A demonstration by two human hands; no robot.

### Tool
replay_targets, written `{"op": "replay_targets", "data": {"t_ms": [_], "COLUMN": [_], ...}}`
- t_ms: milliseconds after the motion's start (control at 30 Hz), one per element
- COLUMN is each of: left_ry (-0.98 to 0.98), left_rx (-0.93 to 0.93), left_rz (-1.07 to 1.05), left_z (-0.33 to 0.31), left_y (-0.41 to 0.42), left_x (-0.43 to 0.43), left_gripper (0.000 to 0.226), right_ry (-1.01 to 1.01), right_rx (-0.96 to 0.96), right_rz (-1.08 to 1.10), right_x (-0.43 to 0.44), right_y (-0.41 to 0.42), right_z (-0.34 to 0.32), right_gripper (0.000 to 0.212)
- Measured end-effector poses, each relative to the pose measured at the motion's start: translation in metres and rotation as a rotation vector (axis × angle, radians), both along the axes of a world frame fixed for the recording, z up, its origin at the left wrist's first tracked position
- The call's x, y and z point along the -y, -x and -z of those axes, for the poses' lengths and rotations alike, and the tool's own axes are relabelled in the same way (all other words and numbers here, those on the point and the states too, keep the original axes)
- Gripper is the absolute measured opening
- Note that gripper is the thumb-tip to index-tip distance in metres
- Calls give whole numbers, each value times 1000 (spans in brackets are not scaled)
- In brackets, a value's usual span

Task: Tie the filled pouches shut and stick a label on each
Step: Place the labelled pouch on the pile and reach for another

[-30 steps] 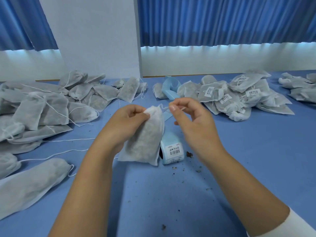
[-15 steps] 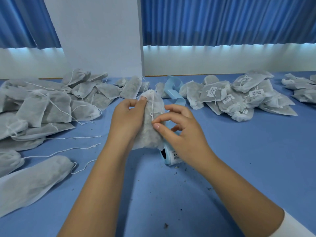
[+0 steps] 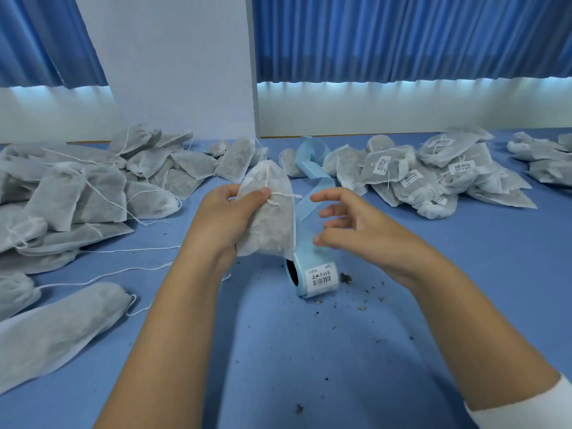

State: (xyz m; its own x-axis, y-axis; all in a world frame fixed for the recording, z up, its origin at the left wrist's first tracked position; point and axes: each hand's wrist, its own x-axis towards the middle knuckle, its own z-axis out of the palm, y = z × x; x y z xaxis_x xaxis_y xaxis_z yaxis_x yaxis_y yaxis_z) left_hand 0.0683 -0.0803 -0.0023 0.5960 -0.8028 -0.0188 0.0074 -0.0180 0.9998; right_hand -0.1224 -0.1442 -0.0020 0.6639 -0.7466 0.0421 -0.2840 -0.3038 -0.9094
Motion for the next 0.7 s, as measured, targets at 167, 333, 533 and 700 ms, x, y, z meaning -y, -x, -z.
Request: {"op": "replay_targets", "data": {"t_ms": [167,333,533,700], "left_ry": [35,67,-117,-169], "left_rx": [77,179,121,-156], "left_rz": [-119,-170,42,27], "left_z": [4,10,20,22], "left_y": [0,4,15,-1], "left_x": [5,14,18,18], "left_gripper": [29,34,28,23], "right_ry": [-138,-95,-108,-72], "right_rx": [-173,-126,-24,-29], "right_rz": [-46,112,95,-38], "right_x": [4,1,-1,7], "right_y": [2,-16,-18,-4], "right_z": [10,25,27,18], "right_gripper": [66,41,28,30]}}
